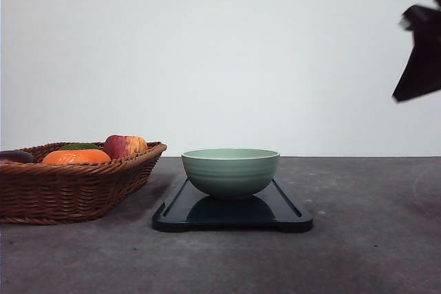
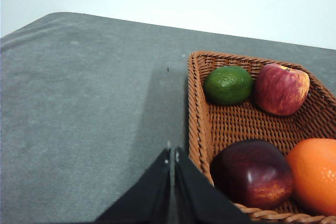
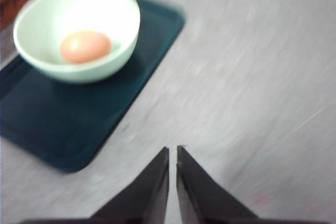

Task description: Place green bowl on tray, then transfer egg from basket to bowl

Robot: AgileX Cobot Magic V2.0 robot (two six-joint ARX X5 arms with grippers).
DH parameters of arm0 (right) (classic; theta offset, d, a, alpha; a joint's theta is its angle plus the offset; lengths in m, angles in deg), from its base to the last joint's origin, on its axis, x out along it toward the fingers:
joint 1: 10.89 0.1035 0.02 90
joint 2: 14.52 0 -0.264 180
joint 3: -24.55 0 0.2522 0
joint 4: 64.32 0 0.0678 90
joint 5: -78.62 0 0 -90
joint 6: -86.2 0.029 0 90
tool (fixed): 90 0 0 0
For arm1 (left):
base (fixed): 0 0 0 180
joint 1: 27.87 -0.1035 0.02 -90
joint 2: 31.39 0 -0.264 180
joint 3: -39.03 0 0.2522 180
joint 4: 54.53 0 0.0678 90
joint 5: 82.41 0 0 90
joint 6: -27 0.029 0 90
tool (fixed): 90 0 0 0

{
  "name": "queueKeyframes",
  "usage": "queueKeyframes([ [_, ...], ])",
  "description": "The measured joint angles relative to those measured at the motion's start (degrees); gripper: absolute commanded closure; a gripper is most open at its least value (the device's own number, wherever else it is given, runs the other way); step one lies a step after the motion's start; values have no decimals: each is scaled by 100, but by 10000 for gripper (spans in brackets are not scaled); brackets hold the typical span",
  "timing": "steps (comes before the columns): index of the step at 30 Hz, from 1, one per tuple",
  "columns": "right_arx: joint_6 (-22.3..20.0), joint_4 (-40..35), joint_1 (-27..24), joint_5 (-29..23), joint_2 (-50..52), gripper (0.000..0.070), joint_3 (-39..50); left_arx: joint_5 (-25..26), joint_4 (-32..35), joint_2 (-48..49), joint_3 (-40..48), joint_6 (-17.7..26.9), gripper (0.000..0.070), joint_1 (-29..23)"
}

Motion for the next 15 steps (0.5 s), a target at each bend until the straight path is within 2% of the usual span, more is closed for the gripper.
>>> queueKeyframes([
  [3, -192, -554, -310, 17, 604, 684, 421, 0, 0, 0, 0, -2, 700, 0],
  [8, -202, -1616, -928, 25, 1711, 684, 1564, 0, 0, 0, 0, 0, 700, 0],
  [15, -172, -1714, -1581, 30, 3223, 684, 2695, 0, 0, 0, 0, -2, 700, 0],
])
